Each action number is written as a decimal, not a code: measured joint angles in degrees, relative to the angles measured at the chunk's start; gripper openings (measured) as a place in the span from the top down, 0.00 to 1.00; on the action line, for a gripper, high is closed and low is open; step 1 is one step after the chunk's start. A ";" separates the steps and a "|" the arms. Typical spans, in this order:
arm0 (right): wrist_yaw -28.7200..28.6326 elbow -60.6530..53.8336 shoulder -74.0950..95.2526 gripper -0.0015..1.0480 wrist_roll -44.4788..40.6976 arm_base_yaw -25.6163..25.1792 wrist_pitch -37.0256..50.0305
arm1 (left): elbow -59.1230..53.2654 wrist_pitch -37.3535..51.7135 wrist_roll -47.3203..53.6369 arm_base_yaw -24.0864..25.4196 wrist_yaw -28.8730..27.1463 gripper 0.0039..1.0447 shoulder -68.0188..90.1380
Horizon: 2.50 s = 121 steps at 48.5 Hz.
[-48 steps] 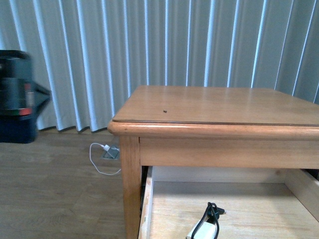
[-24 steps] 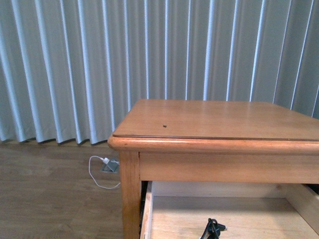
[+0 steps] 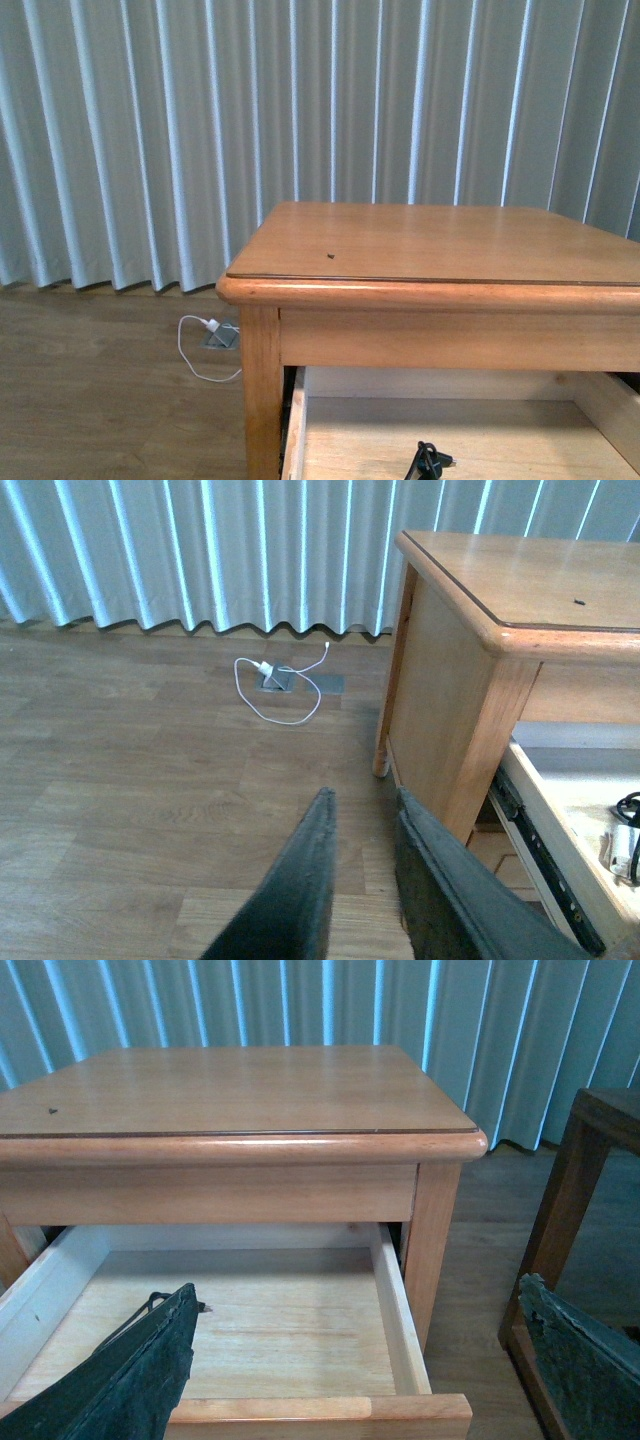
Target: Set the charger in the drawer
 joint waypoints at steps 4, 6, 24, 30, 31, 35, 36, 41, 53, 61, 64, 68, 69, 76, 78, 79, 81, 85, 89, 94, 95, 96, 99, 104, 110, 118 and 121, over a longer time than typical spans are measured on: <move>0.00 0.00 0.00 0.08 0.00 0.00 0.00 | -1.31 -1.01 0.37 4.39 5.84 0.96 -2.25; 0.00 0.00 0.00 0.08 0.00 0.00 0.00 | -1.90 -1.44 0.55 6.38 6.75 0.96 -3.23; 0.02 0.00 0.00 0.08 0.00 0.02 0.00 | -4.74 -5.07 0.57 7.37 7.17 0.96 -9.84; 0.00 0.00 0.00 0.08 0.00 0.02 0.00 | -5.88 -5.29 0.61 7.37 7.17 0.96 -12.02; 0.02 0.00 0.00 0.08 0.00 0.00 0.00 | -5.88 -5.33 0.61 7.37 7.06 0.96 -12.46; 0.02 -0.02 0.00 0.08 0.00 0.02 0.00 | -5.86 -7.65 0.61 7.37 7.19 0.96 -15.04; 0.02 -0.02 0.00 0.08 0.00 0.02 0.00 | -5.86 -11.06 0.63 7.37 7.19 0.96 -17.29; 0.02 -0.02 0.00 0.08 0.02 0.02 0.00 | -5.86 -16.00 0.66 7.37 7.21 0.96 -22.75; 0.02 -0.02 0.00 0.08 0.00 0.02 0.00 | -5.86 -16.44 0.66 7.37 7.21 0.96 -23.41; 0.02 -0.02 0.00 0.08 0.00 0.02 0.00 | -5.86 -16.44 0.66 7.37 7.21 0.96 -23.41; 0.02 -0.02 0.00 0.08 0.00 0.02 0.00 | -5.86 -16.44 0.66 7.37 7.21 0.96 -23.41; 0.02 -0.02 0.00 0.08 0.00 0.02 0.00 | -5.86 -16.44 0.63 7.37 7.21 0.87 -23.41; 0.02 -0.02 0.00 0.08 0.00 0.02 0.00 | -5.86 -16.44 0.63 7.37 7.21 0.84 -23.41; -9.44 1.49 1.38 0.08 1.44 -2.16 -6.88 | -5.86 -16.44 0.63 7.37 7.21 0.53 -23.41; -10.80 1.99 2.84 0.08 1.31 -2.29 -10.49 | -5.86 -16.44 0.63 7.37 7.21 0.45 -23.41; -10.97 2.29 3.54 0.08 1.16 -2.29 -11.98 | -5.86 -16.44 0.63 7.37 7.21 0.39 -23.41; -11.45 3.32 5.95 0.08 0.22 -2.10 -16.22 | -5.86 -16.44 0.63 7.37 7.21 0.31 -23.41; -10.67 5.44 10.40 0.08 -1.51 -1.22 -22.75 | -5.86 -16.44 0.63 7.37 7.21 0.14 -23.41; -10.88 6.93 14.32 0.08 -1.31 0.26 -27.04 | -5.86 -16.44 0.76 7.37 7.21 0.04 -23.41; -10.93 8.31 20.37 0.08 2.45 4.74 -29.40 | -5.86 -16.44 0.74 7.37 7.21 0.06 -23.41; -10.36 8.52 21.31 0.08 3.21 5.77 -29.07 | -5.86 -16.44 0.76 7.37 7.21 0.06 -23.41; -9.79 8.81 22.25 0.08 3.91 6.82 -28.72 | -5.86 -16.44 0.76 7.37 7.21 0.06 -23.41; -7.04 9.68 25.14 0.08 5.42 10.29 -26.47 | -5.86 -16.44 0.76 7.37 7.21 0.06 -23.41; -3.67 11.43 30.88 0.08 7.39 14.95 -22.32 | -5.86 -16.44 0.76 7.37 7.21 0.06 -23.41; -1.73 12.92 38.56 0.08 10.21 18.14 -18.25 | -5.86 -16.44 0.76 7.37 7.19 0.06 -23.41; 1.16 15.19 49.70 0.08 13.84 20.94 -12.13 | -5.86 -16.44 0.76 7.37 7.21 0.06 -23.41; 1.81 16.15 52.81 0.08 14.62 21.20 -10.43 | -5.86 -16.44 0.76 7.37 7.21 0.06 -23.41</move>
